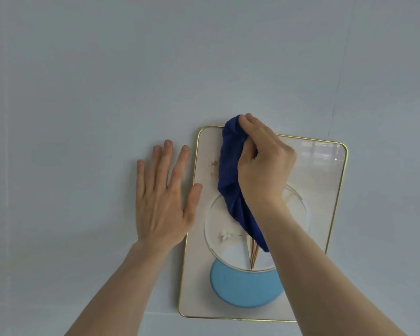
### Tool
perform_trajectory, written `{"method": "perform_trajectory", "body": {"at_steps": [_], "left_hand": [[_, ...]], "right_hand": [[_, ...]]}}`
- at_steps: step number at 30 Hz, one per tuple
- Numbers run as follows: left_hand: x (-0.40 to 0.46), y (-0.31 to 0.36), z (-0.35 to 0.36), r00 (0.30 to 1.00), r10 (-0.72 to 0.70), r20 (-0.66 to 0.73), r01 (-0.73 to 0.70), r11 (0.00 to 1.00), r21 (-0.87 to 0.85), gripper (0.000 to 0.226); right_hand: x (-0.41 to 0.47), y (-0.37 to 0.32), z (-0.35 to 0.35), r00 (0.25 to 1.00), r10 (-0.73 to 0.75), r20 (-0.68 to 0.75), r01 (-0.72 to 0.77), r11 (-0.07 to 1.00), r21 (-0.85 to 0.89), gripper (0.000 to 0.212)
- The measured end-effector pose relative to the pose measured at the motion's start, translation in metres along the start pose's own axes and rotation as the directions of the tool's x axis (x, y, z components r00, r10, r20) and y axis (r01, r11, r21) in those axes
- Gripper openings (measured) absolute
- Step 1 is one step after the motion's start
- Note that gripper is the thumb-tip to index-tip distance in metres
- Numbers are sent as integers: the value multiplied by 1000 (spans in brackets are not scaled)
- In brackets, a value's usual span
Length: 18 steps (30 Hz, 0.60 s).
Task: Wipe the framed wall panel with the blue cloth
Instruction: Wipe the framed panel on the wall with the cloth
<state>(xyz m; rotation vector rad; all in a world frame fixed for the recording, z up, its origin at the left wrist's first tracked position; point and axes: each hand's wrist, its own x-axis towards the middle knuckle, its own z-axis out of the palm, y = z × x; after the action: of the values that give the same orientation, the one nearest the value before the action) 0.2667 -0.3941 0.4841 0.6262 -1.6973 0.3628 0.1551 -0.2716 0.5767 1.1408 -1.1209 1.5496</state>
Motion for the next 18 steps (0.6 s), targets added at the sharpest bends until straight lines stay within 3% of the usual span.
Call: {"method": "perform_trajectory", "body": {"at_steps": [6,10,18], "left_hand": [[-2,-12,33,997,64,-39,-61,996,64,64],[-4,-13,42,993,76,-89,-68,994,89,62],[-4,-11,39,993,74,-93,-70,997,46,64]], "right_hand": [[-37,30,26,935,-301,189,338,916,-213,40],[-38,38,32,913,-358,196,405,855,-324,45],[-41,40,34,873,-413,259,482,811,-333,42]]}}
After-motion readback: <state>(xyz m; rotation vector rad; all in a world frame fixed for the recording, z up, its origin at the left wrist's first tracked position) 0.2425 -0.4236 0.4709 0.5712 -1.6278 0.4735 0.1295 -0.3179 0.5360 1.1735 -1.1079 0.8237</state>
